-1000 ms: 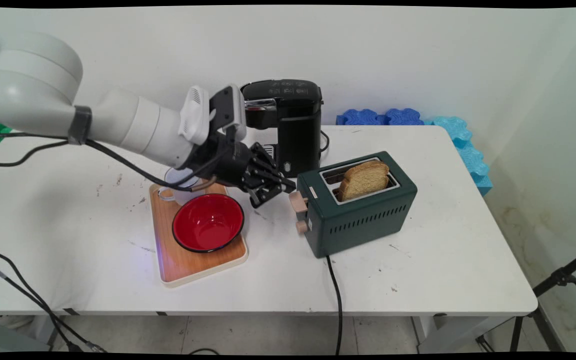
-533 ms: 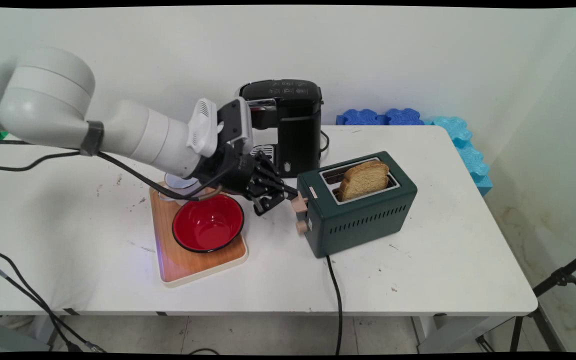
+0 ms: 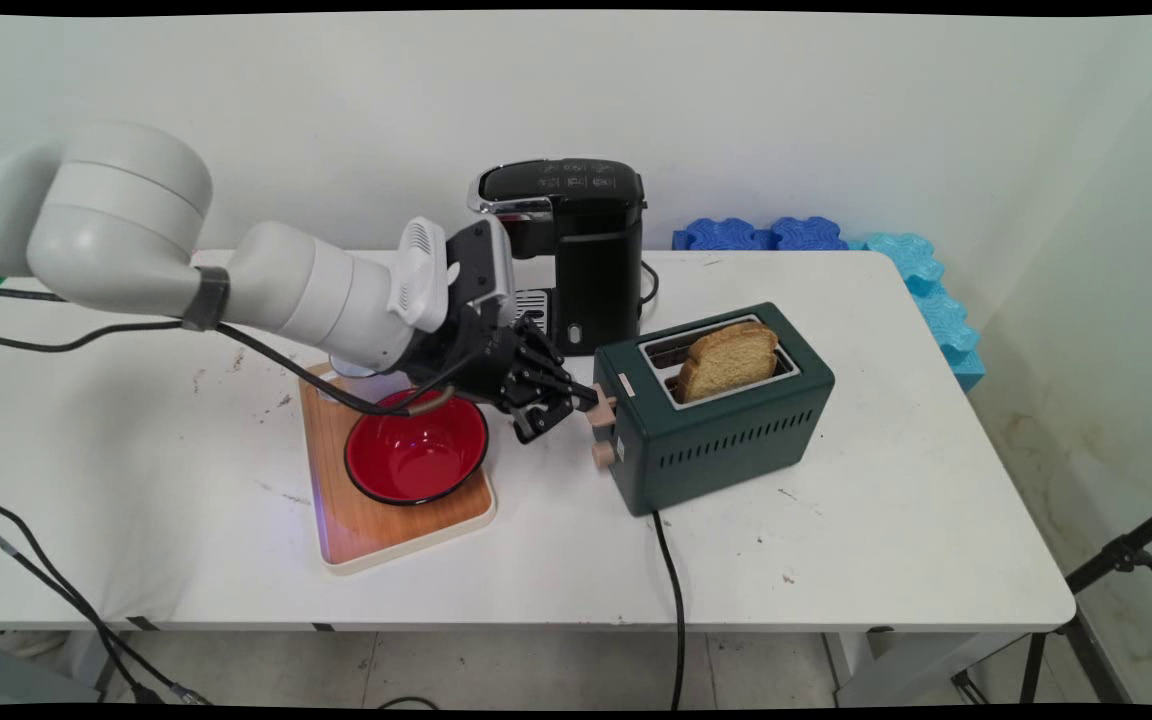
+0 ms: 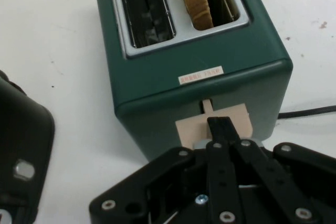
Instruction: Press the toaster switch
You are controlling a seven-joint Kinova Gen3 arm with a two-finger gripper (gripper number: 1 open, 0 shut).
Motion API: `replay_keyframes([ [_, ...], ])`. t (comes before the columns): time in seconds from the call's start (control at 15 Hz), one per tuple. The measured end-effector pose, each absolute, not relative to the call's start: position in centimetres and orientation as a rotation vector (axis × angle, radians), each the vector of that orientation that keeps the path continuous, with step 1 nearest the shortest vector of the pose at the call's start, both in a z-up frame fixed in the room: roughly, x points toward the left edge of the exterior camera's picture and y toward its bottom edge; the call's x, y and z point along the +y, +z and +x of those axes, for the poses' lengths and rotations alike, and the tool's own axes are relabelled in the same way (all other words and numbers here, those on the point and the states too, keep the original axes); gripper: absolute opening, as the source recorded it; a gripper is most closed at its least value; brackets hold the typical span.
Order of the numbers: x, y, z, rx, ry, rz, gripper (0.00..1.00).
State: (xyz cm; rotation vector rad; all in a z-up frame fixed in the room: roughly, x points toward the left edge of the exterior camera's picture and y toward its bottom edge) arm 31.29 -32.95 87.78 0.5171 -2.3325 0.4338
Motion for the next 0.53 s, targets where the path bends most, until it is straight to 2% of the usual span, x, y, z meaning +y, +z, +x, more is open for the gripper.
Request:
replay_keyframes([
  [0.53, -33.32, 86.72, 30.67, -2.309, 0.427, 0.571, 0.0],
])
